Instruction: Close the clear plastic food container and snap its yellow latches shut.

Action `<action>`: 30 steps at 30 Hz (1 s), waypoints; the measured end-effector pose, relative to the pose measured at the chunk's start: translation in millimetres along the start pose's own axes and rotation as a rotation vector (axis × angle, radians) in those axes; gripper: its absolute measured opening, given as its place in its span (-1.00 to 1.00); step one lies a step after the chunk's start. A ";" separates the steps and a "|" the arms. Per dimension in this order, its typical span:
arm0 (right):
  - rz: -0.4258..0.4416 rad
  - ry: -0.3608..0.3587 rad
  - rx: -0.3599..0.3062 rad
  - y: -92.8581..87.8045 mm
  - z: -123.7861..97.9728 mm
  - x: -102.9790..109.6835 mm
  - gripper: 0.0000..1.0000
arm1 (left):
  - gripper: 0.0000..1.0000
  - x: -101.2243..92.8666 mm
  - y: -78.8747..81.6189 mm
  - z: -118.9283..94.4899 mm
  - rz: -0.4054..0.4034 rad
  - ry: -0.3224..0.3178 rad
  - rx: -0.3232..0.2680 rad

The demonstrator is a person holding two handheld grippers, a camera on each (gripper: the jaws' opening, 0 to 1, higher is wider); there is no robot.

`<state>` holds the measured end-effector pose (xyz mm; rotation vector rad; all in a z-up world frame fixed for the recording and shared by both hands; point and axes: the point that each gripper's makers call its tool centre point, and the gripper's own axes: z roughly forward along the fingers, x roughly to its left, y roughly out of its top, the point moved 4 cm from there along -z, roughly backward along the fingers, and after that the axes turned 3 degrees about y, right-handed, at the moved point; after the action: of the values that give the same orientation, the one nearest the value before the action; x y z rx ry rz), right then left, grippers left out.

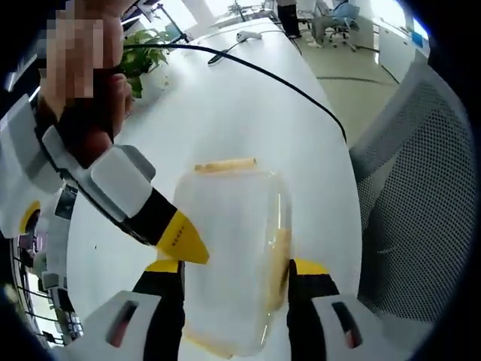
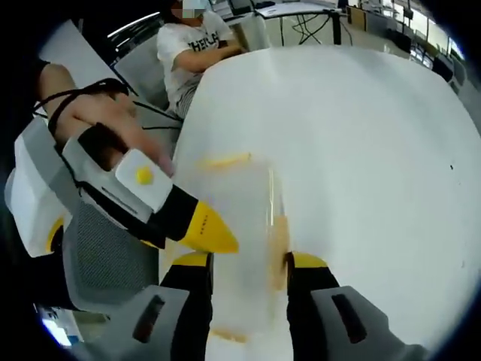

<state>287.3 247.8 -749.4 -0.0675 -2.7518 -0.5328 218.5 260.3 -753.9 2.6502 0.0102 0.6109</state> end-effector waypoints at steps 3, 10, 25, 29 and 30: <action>-0.009 -0.004 0.048 1.5 1.2 1.1 -0.32 | -0.02 0.1 0.6 0.9 -0.004 0.007 0.016; -0.010 0.026 0.113 -4.3 1.3 4.0 -0.41 | -0.06 0.3 2.3 0.1 0.020 0.001 0.020; 0.011 0.047 0.137 4.6 3.5 -1.3 -0.36 | -0.06 1.2 -0.9 1.0 -0.001 0.010 0.008; 0.011 0.053 0.117 5.9 2.3 -1.3 -0.34 | -0.05 0.5 0.3 0.8 0.005 0.013 0.020; 0.018 0.049 0.113 4.0 1.6 -0.8 -0.34 | -0.05 0.5 1.0 0.9 0.006 0.013 0.026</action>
<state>287.9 252.1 -749.6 -0.0518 -2.7249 -0.3683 219.3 259.1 -754.1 2.6720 0.0136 0.6337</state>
